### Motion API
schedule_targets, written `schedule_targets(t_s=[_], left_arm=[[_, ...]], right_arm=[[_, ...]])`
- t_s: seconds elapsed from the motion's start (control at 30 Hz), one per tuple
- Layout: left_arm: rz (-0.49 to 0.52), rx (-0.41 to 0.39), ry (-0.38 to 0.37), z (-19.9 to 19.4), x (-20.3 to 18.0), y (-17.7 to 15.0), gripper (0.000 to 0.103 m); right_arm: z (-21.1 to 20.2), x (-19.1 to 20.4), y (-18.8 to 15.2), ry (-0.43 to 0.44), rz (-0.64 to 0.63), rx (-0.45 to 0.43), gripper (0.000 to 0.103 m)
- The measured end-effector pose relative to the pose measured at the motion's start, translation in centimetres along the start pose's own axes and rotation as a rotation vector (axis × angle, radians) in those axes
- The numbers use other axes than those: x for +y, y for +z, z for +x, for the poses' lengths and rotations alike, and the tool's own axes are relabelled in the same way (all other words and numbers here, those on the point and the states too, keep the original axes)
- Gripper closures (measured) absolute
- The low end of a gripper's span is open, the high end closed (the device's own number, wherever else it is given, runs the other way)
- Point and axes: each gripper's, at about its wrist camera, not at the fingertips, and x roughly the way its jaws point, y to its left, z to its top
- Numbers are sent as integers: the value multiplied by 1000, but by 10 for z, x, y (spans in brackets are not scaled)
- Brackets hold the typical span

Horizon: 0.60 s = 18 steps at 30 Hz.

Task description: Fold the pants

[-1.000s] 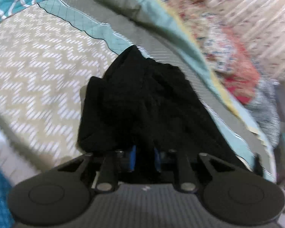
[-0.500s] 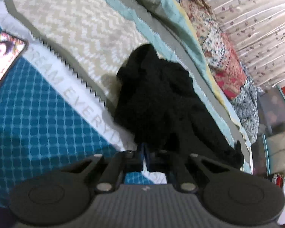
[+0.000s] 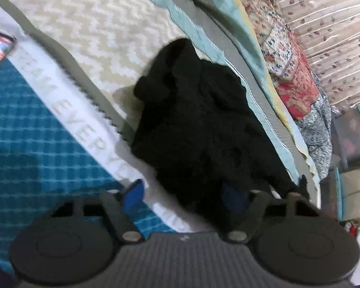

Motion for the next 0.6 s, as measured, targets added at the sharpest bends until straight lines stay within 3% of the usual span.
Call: schedule_targets(t_s=[0.03,0.07,0.17,0.2,0.23,0.33,0.4,0.47,0.53,0.57,0.6], left_arm=[[-5,12,-23,5,-1,0,64],[1,26,-36,10,-3,-1,88],[57,25,51,13,-10,-6,91],[83,22,68,8,-12,-10,92],[107,17,82,0,-14,-13,98],[146,-4,96,-37,-10,-23,98],[151,2,72,-58,-3,-31,97],[187,-9,99,-75,-4,-42,96],[232,-32,100,-89,-5,-41,81],[242,-58,98,-97,-5,-36,59],[251,-105,108,-102,-8,-29,48]], right_arm=[[0,-11,-3,-49,19,19,93],[0,-23,-10,-102,47,53,93],[8,-40,-31,-205,90,136,84],[7,-41,-36,-232,96,152,77],[4,-41,-39,-252,102,167,61],[-17,-35,-45,-275,84,195,43],[-27,-27,-49,-262,18,217,42],[-42,-13,-55,-214,-74,223,43],[-57,8,-60,-139,-167,217,46],[-61,21,-59,-90,-213,214,49],[-59,36,-56,-38,-256,209,50]])
